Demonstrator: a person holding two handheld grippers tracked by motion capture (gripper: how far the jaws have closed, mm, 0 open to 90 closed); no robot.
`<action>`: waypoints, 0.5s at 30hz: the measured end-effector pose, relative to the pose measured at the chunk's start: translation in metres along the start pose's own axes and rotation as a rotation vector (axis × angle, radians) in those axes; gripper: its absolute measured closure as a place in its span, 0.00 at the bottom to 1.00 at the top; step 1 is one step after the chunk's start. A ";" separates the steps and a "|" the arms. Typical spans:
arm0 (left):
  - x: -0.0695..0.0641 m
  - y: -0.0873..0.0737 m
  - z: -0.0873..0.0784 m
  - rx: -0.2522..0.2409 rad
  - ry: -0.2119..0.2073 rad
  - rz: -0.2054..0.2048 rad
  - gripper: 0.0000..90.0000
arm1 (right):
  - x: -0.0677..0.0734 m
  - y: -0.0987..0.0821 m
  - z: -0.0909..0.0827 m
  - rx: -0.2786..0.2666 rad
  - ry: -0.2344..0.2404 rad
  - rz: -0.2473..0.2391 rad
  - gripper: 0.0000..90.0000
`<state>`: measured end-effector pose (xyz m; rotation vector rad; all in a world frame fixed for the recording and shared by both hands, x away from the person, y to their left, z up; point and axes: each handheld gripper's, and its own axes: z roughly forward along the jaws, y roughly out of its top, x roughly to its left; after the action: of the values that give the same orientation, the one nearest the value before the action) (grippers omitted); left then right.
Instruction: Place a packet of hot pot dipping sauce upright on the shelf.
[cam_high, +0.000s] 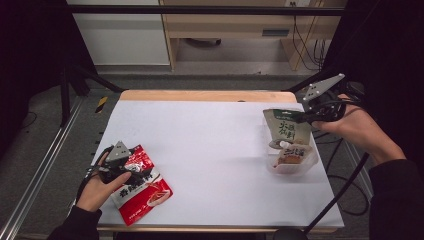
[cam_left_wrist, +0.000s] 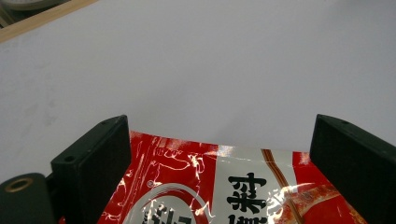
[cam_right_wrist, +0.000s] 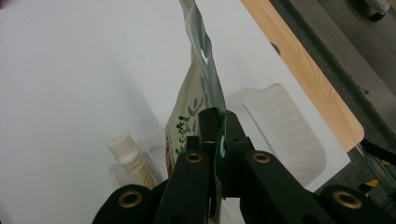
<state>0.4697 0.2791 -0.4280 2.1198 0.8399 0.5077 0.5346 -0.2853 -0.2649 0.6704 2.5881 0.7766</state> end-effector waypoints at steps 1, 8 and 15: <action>0.000 0.000 0.000 0.001 -0.001 0.000 0.06 | 0.000 0.000 0.002 0.004 0.002 0.001 1.00; -0.001 -0.001 0.003 0.008 -0.005 0.003 0.06 | -0.002 -0.003 0.015 0.022 0.014 0.000 1.00; -0.002 -0.002 0.003 0.011 -0.004 0.003 0.06 | -0.005 -0.006 0.024 0.023 0.012 0.001 1.00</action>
<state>0.4698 0.2772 -0.4316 2.1321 0.8393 0.5013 0.5480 -0.2826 -0.2867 0.6757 2.6115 0.7546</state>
